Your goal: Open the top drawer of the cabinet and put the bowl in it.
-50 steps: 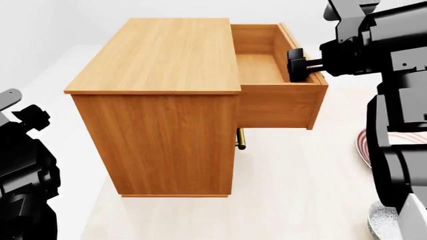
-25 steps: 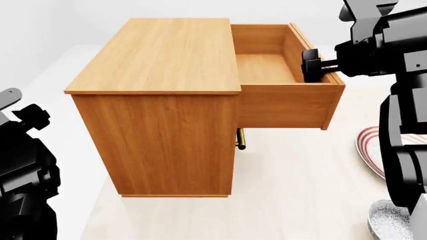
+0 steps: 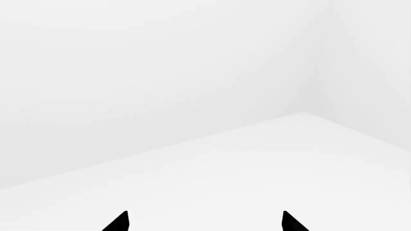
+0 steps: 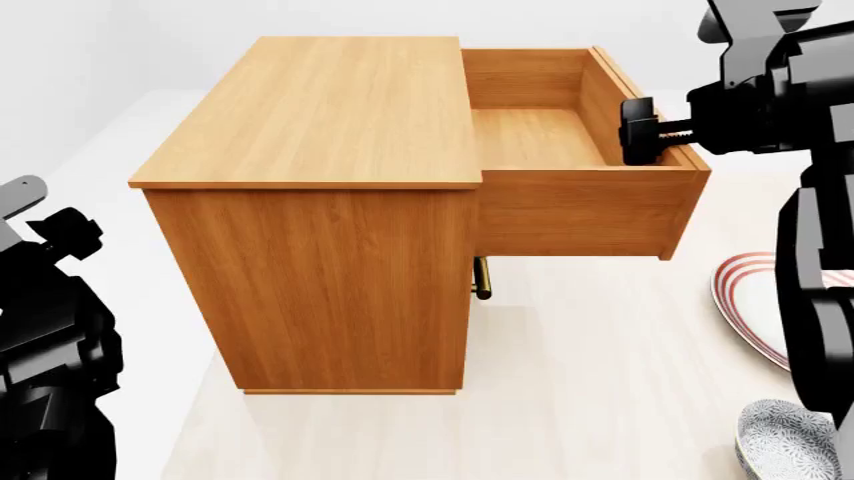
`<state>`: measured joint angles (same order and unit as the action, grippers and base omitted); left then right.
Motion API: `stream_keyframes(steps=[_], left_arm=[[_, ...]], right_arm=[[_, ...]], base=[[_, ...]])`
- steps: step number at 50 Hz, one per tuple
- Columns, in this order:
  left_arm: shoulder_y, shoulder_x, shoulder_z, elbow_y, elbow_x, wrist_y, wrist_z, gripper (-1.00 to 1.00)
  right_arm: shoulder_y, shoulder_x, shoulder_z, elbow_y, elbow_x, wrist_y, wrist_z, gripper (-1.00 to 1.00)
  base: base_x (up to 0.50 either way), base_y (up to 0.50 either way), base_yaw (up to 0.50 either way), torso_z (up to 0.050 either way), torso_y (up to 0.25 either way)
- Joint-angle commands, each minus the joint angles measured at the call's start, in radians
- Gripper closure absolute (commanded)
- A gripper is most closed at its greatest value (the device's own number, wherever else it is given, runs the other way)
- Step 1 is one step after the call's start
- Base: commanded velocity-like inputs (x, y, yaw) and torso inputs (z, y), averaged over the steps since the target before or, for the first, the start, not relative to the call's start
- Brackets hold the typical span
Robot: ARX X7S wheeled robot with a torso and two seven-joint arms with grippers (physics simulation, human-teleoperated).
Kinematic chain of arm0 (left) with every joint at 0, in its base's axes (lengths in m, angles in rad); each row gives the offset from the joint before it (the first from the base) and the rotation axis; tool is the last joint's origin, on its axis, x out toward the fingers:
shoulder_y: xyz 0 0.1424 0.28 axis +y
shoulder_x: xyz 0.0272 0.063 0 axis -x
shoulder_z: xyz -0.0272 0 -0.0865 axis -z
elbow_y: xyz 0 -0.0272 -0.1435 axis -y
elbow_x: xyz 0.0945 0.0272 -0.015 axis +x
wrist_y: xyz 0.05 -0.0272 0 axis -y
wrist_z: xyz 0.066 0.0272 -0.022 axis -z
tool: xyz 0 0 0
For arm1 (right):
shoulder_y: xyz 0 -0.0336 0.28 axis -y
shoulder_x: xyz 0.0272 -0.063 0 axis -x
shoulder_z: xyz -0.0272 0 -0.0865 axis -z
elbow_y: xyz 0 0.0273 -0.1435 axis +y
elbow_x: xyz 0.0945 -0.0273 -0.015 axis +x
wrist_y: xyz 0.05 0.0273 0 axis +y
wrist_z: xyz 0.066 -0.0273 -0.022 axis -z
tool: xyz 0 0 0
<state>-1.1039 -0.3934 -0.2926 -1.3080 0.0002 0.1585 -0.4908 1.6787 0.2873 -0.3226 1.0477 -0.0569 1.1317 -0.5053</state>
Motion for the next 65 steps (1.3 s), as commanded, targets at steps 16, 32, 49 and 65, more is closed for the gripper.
stream_keyframes(steps=[16, 32, 49, 65], left_arm=[[-0.001, 0.001, 0.002, 0.000, -0.001, 0.002, 0.000, -1.00], [0.002, 0.006, 0.006, 0.000, 0.001, 0.002, -0.002, -1.00], [-0.002, -0.006, 0.005, 0.000, -0.003, -0.002, -0.001, -1.00], [-0.005, -0.018, -0.004, 0.000, -0.006, 0.001, 0.000, -1.00]], right_arm=[[0.003, 0.021, -0.019, 0.050, -0.044, -0.047, 0.022, -1.00], [0.113, 0.036, 0.249, 0.067, 0.111, -0.038, 0.106, -1.00], [0.036, 0.100, 0.188, -0.354, 0.136, 0.215, 0.043, -1.00], [0.004, 0.662, -0.122, -0.776, 1.217, 0.436, 0.651, -1.00]], base=[[0.00, 0.00, 0.00, 0.000, 0.000], [0.00, 0.00, 0.00, 0.000, 0.000], [0.00, 0.00, 0.00, 0.000, 0.000], [0.00, 0.00, 0.00, 0.000, 0.000]])
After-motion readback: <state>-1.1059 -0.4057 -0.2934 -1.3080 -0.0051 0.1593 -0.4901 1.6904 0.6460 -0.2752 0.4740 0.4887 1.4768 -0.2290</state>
